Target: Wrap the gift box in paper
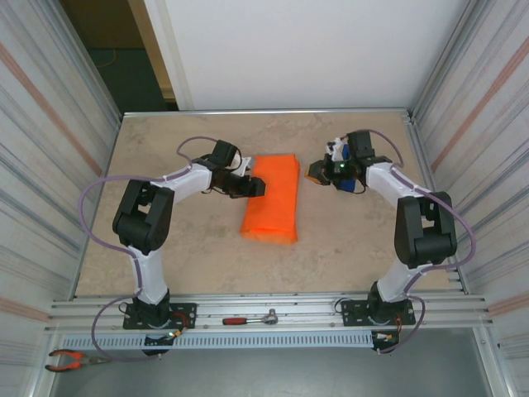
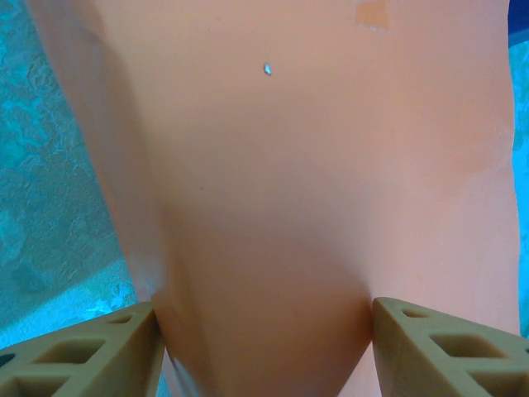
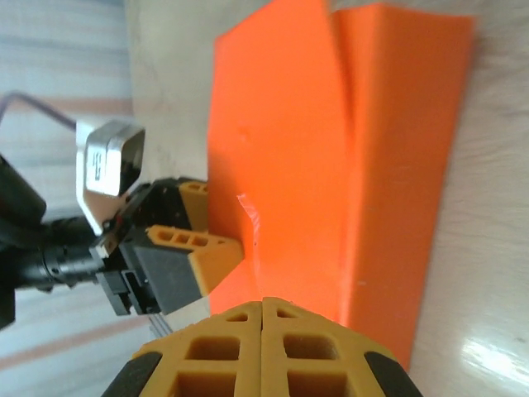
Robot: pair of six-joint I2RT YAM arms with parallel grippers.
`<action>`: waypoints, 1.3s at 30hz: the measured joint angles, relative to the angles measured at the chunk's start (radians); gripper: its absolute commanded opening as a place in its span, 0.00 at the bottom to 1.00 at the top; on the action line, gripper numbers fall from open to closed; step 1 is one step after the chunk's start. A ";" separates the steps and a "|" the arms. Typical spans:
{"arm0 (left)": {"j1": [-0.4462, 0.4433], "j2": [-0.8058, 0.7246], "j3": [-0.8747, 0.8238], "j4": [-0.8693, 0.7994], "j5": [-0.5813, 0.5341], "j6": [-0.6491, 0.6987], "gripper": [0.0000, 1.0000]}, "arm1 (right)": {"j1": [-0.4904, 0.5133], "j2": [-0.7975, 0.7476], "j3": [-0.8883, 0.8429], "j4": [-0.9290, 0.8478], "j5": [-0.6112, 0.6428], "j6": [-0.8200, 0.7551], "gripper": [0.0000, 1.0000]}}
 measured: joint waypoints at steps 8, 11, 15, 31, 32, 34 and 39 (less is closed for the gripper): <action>0.000 0.000 0.000 0.000 0.000 0.000 0.64 | 0.105 0.098 0.147 -0.230 0.038 -0.160 0.00; 0.000 0.000 0.000 0.000 0.000 0.000 0.64 | 0.107 0.116 0.166 -0.280 0.058 -0.192 0.00; 0.000 0.000 0.000 0.000 0.000 0.000 0.64 | 0.107 0.138 0.180 -0.321 0.084 -0.219 0.00; 0.000 0.000 0.000 0.000 0.000 0.000 0.64 | 0.117 0.221 0.246 -0.410 0.169 -0.273 0.05; 0.000 0.000 0.000 0.000 0.000 0.000 0.64 | 0.118 0.221 0.246 -0.410 0.171 -0.273 0.09; 0.000 0.000 0.000 0.000 0.000 0.000 0.64 | 0.119 0.221 0.248 -0.411 0.172 -0.272 0.15; 0.000 0.000 0.000 0.000 0.000 0.000 0.64 | 0.124 0.221 0.257 -0.414 0.172 -0.272 0.19</action>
